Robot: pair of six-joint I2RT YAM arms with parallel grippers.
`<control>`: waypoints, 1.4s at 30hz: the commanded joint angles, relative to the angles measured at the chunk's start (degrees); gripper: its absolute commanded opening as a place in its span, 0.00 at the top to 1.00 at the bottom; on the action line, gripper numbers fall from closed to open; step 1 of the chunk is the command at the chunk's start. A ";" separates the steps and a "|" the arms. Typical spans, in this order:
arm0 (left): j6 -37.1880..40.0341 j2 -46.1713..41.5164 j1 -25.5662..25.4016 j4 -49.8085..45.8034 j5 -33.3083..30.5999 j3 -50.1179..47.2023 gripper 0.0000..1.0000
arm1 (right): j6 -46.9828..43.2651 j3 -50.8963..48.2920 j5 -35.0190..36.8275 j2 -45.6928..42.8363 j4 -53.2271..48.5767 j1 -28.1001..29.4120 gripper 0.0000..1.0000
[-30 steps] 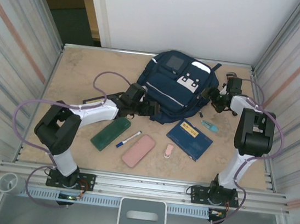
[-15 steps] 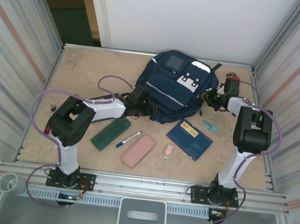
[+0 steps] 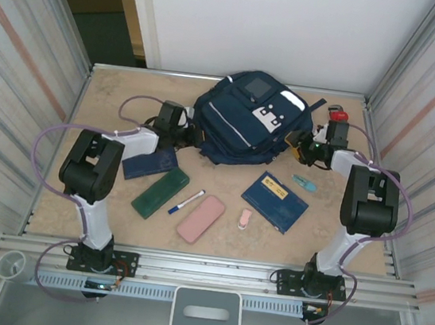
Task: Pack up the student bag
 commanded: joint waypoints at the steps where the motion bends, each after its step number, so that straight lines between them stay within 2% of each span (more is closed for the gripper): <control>1: 4.47 -3.07 1.52 3.06 7.82 -0.27 1.00 | -1.72 1.03 -0.95 1.24 -1.81 -0.63 0.39; 6: 6.75 -3.58 3.05 1.24 9.34 0.20 1.00 | -0.91 5.63 -0.41 6.95 -1.40 -0.04 0.31; 8: 7.20 -3.34 3.65 0.70 9.70 0.70 1.00 | -0.64 8.60 0.23 9.88 -1.73 0.97 0.30; 10: 7.37 -2.96 4.32 0.34 10.08 1.42 1.00 | 0.32 11.59 -0.11 12.66 -1.98 2.07 0.35; 11: 7.47 -2.62 4.70 0.14 10.16 1.87 1.00 | 0.96 12.46 -0.43 13.42 -1.48 2.72 0.42; 14: 7.99 -1.03 5.95 -1.81 10.11 4.68 1.00 | 4.16 11.68 -0.48 11.77 1.20 4.17 0.78; 16: 8.03 0.25 6.94 -3.43 9.44 7.13 0.98 | 8.76 8.63 -0.98 8.44 6.48 5.01 0.92; 18: 7.85 1.17 8.08 -4.48 8.29 9.53 0.86 | 14.88 5.04 -0.65 4.58 12.42 6.23 0.98; 20: 7.90 0.52 9.39 -4.21 7.01 10.11 0.67 | 21.52 2.26 1.71 0.60 17.54 8.13 0.99; 22: 8.15 -2.79 10.25 -2.20 5.50 7.70 0.53 | 27.62 0.95 5.11 -2.57 20.72 10.30 0.99; 25: 11.02 -11.59 10.20 0.05 -0.05 0.09 0.38 | 31.34 1.02 9.97 -5.57 21.80 13.52 0.99; 27: 13.15 -18.15 9.23 1.33 -3.98 -5.85 0.32 | 32.89 1.52 12.48 -6.69 22.32 15.48 0.99; 30: 16.88 -27.98 5.03 1.93 -12.69 -14.90 0.25 | 34.37 2.38 15.21 -7.47 22.69 18.12 0.99; 35: 19.99 -38.84 -7.56 3.65 -25.70 -25.98 0.21 | 35.08 3.67 18.17 -7.94 23.09 21.51 0.99; 38: 22.82 -38.52 -17.73 5.31 -34.82 -27.62 0.21 | 35.57 4.25 18.87 -7.84 23.80 22.87 0.99; 42: 25.03 -32.45 -25.82 9.93 -42.94 -26.05 0.24 | 35.53 5.84 18.76 -7.10 23.92 23.89 0.99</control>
